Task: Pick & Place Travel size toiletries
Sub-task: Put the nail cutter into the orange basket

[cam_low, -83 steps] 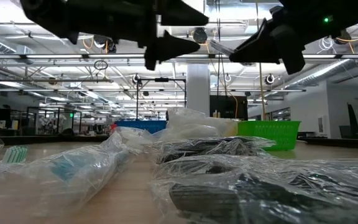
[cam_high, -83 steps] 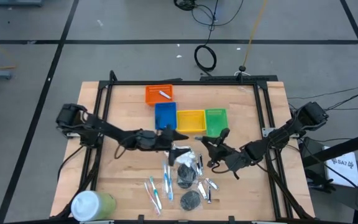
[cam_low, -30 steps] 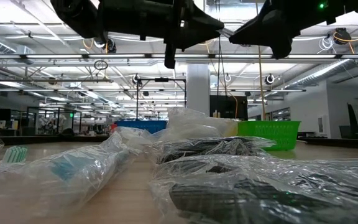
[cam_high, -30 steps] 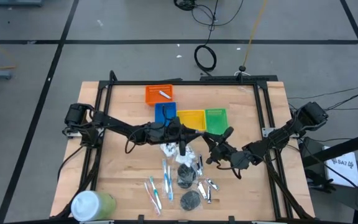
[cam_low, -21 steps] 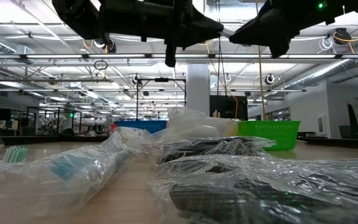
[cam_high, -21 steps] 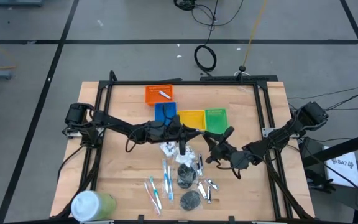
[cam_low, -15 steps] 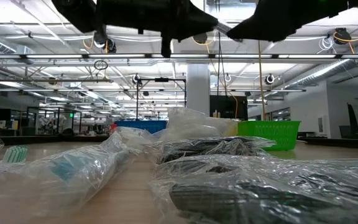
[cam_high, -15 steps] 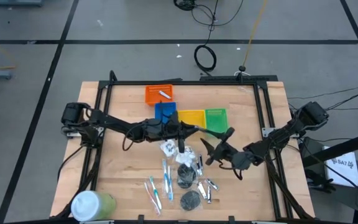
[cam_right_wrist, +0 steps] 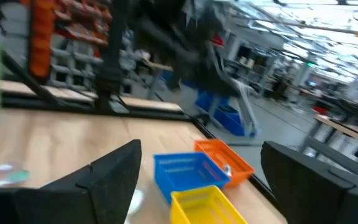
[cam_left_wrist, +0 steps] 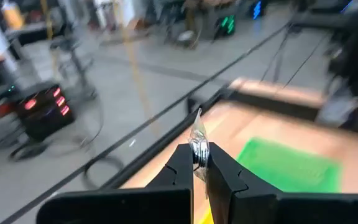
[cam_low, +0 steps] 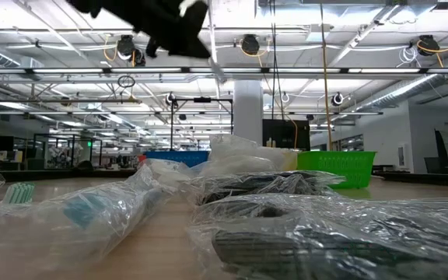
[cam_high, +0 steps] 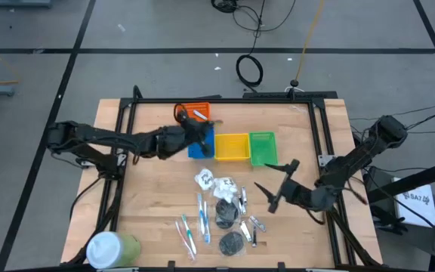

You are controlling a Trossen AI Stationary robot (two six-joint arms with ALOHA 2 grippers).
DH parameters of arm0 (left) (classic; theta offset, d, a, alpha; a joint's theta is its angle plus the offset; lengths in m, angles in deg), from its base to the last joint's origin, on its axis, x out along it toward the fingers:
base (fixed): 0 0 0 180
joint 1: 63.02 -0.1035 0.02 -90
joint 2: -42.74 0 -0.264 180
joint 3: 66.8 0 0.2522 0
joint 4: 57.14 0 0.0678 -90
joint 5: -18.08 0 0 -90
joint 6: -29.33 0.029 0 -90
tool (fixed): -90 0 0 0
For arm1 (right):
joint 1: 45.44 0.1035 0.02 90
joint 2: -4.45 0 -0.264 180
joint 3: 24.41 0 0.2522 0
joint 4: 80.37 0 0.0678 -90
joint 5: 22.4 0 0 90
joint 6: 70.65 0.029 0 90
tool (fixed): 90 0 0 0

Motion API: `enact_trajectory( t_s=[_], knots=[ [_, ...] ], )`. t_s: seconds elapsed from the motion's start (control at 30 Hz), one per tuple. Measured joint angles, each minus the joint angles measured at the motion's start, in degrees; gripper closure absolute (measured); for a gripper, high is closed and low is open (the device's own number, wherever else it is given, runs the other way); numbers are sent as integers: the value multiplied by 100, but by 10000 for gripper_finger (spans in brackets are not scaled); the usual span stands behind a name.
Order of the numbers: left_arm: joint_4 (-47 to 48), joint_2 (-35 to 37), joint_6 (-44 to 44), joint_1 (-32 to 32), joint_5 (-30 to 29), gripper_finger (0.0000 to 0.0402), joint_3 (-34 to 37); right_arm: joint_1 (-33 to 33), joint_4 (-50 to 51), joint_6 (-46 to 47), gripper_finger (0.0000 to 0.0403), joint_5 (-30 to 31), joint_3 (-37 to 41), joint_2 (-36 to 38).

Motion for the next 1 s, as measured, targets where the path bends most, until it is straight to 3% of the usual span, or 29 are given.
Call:
enact_trajectory(
  t_s=[0.17,0.4,1.0],
  knots=[
    [-185,216,-520,-967,603,397,705,272,0,58,100,15,308,455],
    [-346,211,-1180,-2014,913,397,1326,295,-214,182,109,16,782,885],
    [-307,159,-2275,-2595,1024,384,1851,293,-212,180,110,18,921,1011]
  ],
)
